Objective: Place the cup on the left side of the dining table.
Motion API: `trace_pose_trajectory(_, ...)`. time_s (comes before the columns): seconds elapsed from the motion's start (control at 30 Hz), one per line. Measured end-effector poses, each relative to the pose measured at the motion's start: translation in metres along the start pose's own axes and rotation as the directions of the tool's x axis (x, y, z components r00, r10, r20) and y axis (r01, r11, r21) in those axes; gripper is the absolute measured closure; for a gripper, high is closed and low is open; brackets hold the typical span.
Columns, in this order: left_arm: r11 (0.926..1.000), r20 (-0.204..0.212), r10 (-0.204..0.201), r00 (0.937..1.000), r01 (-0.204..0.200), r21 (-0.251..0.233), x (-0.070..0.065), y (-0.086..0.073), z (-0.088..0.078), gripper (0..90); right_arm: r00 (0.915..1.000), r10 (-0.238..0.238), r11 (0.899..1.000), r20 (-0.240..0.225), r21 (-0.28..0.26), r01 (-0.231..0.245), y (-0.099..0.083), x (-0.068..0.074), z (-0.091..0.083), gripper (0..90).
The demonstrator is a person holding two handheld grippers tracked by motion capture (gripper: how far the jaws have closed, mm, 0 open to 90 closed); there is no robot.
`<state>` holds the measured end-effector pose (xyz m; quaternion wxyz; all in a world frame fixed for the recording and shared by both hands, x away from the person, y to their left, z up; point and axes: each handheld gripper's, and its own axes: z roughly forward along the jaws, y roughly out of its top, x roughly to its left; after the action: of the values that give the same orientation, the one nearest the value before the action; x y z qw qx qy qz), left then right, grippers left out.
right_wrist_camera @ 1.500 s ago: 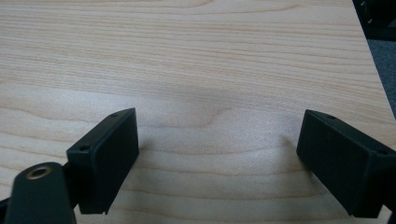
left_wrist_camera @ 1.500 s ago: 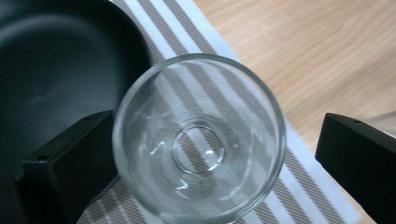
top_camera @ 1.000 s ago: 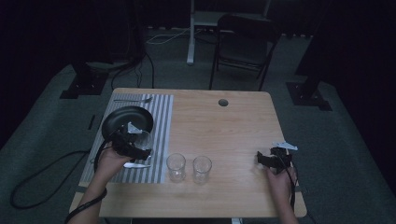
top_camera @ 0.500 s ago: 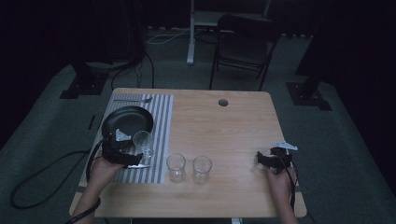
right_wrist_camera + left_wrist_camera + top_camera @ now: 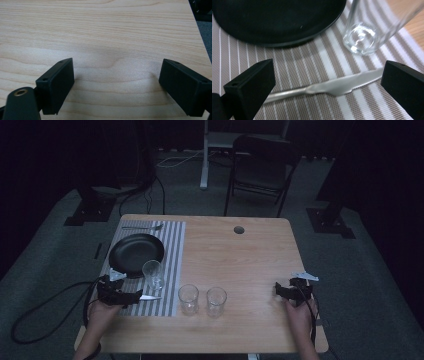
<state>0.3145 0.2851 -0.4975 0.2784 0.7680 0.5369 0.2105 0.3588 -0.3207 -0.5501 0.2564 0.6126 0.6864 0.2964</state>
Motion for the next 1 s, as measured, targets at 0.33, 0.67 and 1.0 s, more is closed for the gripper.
trace_pose_trajectory(0.33, 0.9987, -0.061, -0.051, 0.9968, 0.051, -0.002, 0.012, -0.030, 0.002, 0.1, 1.0000, 0.003, 1.000, 0.000, 0.001, -0.003, 0.000, 0.000, 0.000, 12.3)
trace_pose_trajectory(0.67, 0.9900, -0.098, -0.141, 0.9851, 0.140, -0.015, 0.021, -0.054, 0.002, 0.0, 1.0000, 0.004, 1.000, 0.001, 0.001, -0.004, 0.000, 0.000, 0.000, 12.4)
trace_pose_trajectory(1.0, 0.9853, -0.132, -0.171, 0.9764, 0.169, -0.020, 0.021, -0.065, 0.005, 0.1, 1.0000, 0.004, 1.000, 0.002, 0.001, -0.004, 0.000, 0.000, 0.000, 12.3)
